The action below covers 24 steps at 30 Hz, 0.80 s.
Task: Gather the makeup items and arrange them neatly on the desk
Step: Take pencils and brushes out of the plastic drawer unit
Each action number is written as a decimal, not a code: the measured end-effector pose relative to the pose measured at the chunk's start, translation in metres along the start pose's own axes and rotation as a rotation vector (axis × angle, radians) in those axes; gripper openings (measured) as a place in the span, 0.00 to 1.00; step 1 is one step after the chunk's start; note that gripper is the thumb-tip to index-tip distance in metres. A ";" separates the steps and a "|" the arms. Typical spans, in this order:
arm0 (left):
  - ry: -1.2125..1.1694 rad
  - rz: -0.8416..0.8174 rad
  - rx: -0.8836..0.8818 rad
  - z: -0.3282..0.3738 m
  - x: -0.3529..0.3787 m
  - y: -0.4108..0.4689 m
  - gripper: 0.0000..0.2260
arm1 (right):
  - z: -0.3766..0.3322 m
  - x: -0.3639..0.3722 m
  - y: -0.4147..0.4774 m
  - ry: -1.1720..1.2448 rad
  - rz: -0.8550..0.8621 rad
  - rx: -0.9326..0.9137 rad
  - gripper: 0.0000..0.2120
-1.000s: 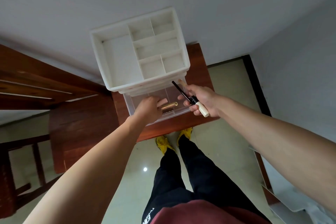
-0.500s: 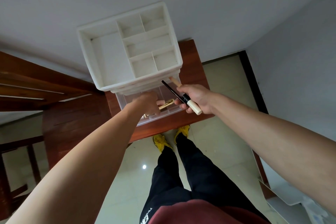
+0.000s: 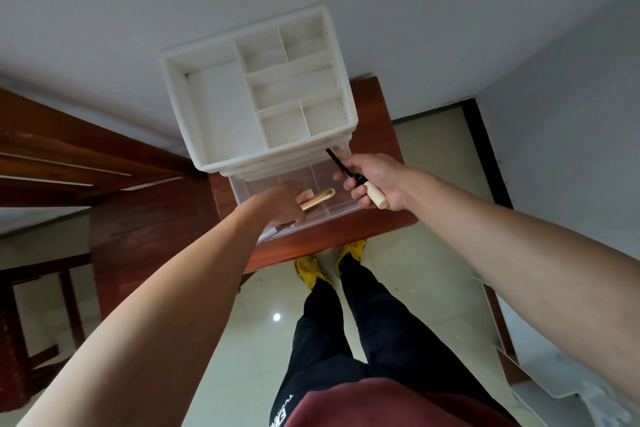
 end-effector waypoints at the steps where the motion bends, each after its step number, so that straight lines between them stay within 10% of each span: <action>1: -0.120 -0.001 -0.009 -0.003 -0.001 -0.003 0.22 | -0.001 -0.001 -0.001 -0.031 0.021 -0.007 0.18; 14: -0.994 0.335 -0.042 -0.073 0.007 -0.081 0.04 | 0.042 -0.019 -0.034 -0.243 0.413 -0.325 0.15; 19: -1.343 0.608 -0.223 -0.117 0.035 -0.090 0.08 | 0.080 -0.018 -0.035 0.417 0.587 -0.147 0.13; 24: -1.816 0.454 -0.315 -0.111 0.056 -0.083 0.04 | 0.091 0.001 -0.024 0.877 0.430 0.013 0.12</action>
Point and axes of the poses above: each hand's wrist, its own y-axis towards the middle knuckle, its own x-axis out of the palm, z = x × y, the point moved 7 cm from there along y, towards the middle knuckle, and after that the axes turned 5 degrees about -y, right-handed, at the moved point
